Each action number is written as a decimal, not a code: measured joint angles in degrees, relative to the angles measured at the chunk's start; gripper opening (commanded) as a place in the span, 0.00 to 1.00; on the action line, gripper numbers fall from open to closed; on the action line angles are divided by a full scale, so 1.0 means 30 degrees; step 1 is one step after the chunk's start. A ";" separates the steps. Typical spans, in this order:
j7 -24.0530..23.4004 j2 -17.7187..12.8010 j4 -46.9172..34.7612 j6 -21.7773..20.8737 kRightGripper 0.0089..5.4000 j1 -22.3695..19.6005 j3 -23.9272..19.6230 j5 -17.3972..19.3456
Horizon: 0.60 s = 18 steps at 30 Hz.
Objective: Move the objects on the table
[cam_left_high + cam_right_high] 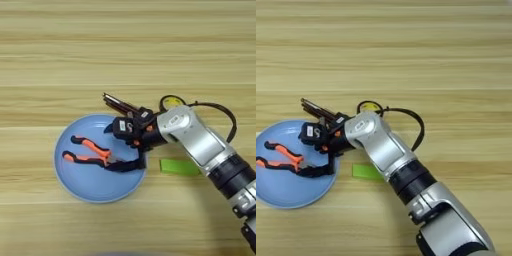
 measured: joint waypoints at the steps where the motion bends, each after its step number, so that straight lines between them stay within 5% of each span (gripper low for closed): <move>1: 0.0013 0.0011 0.0060 -0.0187 0.84 0.0004 -0.0008 0.0002; 11: 0.0529 0.0007 0.0980 -0.3370 0.57 0.0471 -0.0238 0.0092; 18: 0.1080 0.0132 0.1642 -0.4031 0.42 0.0446 -0.0342 0.0097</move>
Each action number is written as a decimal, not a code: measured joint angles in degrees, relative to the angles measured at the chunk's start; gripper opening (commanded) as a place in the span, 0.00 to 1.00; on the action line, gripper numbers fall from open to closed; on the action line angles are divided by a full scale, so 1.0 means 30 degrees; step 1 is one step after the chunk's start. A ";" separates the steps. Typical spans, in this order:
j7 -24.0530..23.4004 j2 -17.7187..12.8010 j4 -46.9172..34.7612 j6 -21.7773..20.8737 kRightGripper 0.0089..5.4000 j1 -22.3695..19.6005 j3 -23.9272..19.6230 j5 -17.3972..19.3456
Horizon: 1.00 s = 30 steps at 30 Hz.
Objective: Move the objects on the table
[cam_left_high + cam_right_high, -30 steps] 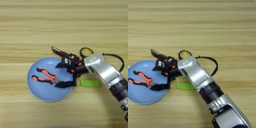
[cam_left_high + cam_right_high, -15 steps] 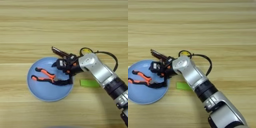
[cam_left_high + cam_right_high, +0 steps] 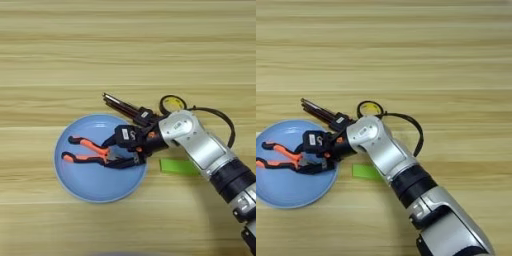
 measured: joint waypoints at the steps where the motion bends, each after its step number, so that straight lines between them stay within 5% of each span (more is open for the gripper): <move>1: 0.0031 0.0051 0.0105 0.0002 0.41 -0.0024 -0.0054 0.0003; 15: -0.0700 0.1316 0.2300 0.1735 0.41 -0.0879 -0.2102 0.0791; 30: -0.0863 0.1071 -0.0320 0.3441 0.41 -0.1383 -0.5791 0.3444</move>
